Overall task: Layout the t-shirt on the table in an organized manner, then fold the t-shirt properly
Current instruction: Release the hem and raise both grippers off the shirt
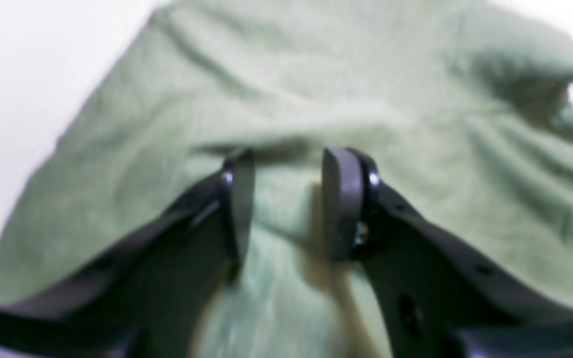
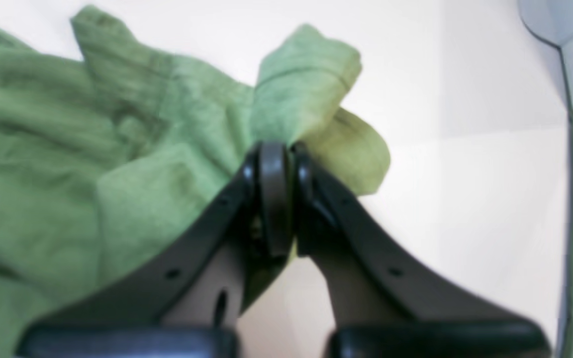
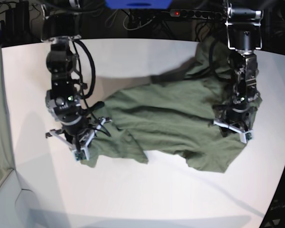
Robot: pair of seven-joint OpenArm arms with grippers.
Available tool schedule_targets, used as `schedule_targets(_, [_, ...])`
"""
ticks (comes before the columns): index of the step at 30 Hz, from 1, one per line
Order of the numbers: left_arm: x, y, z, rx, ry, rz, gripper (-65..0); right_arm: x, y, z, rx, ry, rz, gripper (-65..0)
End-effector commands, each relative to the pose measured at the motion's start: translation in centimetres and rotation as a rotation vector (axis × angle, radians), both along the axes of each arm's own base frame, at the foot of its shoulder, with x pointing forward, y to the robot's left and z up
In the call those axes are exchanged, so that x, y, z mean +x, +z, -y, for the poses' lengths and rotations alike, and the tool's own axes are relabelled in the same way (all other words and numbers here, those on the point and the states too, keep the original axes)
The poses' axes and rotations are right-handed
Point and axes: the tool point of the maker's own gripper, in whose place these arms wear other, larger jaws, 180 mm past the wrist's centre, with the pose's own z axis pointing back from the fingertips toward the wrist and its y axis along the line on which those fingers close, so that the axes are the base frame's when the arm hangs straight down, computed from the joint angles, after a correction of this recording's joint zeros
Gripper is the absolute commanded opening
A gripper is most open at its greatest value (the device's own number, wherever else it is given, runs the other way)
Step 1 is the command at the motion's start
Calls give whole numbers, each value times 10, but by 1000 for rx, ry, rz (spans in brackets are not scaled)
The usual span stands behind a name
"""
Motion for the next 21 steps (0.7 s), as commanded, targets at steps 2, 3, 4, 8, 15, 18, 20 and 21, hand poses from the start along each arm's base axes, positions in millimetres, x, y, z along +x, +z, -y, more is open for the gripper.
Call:
schedule_targets(2, [20, 29, -5, 18, 3, 81, -425, 22, 1, -6, -3, 16, 7, -650])
schedule_targets(3, [25, 35, -5, 18, 3, 95, -425, 27, -8, -10, -11, 30, -21, -650])
schedule_targets(4, [29, 39, -5, 18, 4, 106, -425, 31, -16, -11, -18, 36, -47, -650])
schedule_targets(8, [39, 66, -8, 31, -4, 170, -425, 42, -23, -3, -42, 32, -78, -639])
schedule_targets(15, [31, 123, -5, 72, -31, 314, -425, 46, 17, 11, -69, 24, 36, -392])
schedule_targets(18, [11, 124, -12, 79, -9, 324, -425, 34, 30, 14, -82, 30, 81, -364])
schedule_targets(20, [-5, 110, -16, 81, 2, 290, -425, 26, 34, 17, -95, 33, 98, -364])
schedule_targets(21, [-12, 100, -16, 79, 1, 263, -425, 23, 33, 17, -95, 34, 98, -363])
